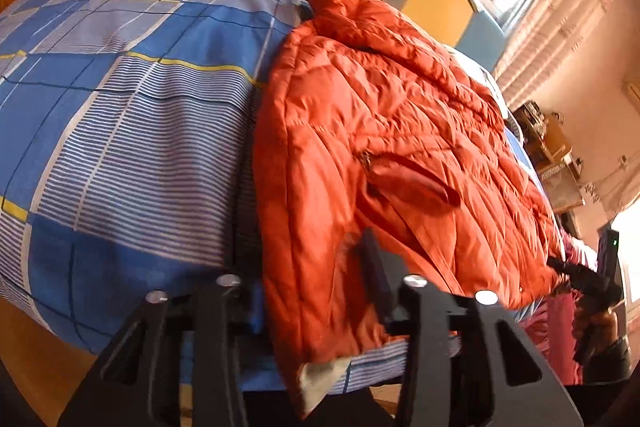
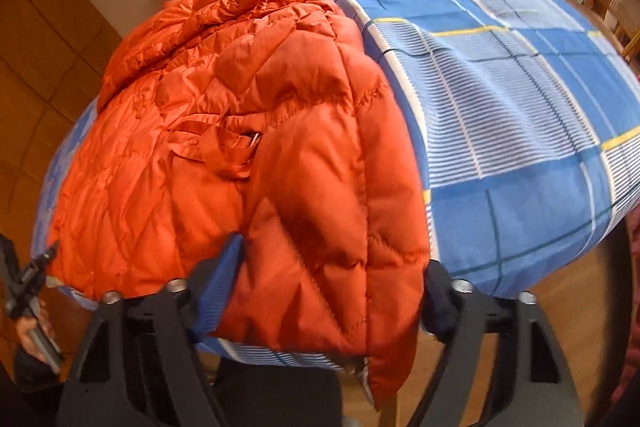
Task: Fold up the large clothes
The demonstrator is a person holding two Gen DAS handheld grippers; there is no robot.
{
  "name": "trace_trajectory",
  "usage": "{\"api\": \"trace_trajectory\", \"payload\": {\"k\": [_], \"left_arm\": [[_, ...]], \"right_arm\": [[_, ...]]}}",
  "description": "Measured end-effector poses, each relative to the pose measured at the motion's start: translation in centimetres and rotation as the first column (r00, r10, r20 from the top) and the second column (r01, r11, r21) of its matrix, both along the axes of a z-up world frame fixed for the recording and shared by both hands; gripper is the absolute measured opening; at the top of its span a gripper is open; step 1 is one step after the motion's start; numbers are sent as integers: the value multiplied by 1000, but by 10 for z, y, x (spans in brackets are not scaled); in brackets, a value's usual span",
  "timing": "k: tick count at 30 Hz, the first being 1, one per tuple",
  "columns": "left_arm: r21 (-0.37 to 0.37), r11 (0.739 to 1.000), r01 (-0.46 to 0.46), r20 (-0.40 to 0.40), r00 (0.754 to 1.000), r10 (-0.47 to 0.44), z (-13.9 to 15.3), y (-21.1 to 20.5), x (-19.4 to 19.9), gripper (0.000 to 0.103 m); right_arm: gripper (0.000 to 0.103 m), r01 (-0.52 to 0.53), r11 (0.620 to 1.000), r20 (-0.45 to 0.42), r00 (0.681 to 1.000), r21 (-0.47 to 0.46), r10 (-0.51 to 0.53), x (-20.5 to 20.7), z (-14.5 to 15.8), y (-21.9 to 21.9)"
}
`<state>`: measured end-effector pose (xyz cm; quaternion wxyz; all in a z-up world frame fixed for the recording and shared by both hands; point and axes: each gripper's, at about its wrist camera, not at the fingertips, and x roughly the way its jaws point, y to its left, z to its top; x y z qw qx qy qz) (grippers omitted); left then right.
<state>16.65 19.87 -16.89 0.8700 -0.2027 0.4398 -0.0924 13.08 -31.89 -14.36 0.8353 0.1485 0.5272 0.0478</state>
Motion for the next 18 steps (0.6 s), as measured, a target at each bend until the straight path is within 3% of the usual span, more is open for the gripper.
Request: {"api": "trace_trajectory", "payload": {"k": [1, 3, 6, 9, 18], "left_arm": [[-3, 1000, 2, 6, 1000, -2, 0, 0, -2, 24], [-13, 1000, -2, 24, 1000, 2, 2, 0, -5, 13], [-6, 1000, 5, 72, 997, -5, 14, -1, -12, 7], [-10, 1000, 20, 97, 995, -19, 27, 0, -23, 6], [-32, 997, 74, 146, 987, -68, 69, 15, -94, 6]], "right_arm": [[58, -3, 1000, 6, 1000, 8, 3, -1, 1, 1], [37, -24, 1000, 26, 999, 1, 24, -4, 4, 6], [17, -55, 998, 66, 996, -25, 57, -8, 17, 14], [10, -82, 995, 98, 991, -53, 87, -15, 34, 18], [8, -181, 981, 175, 966, -67, 190, -78, 90, 21]]}}
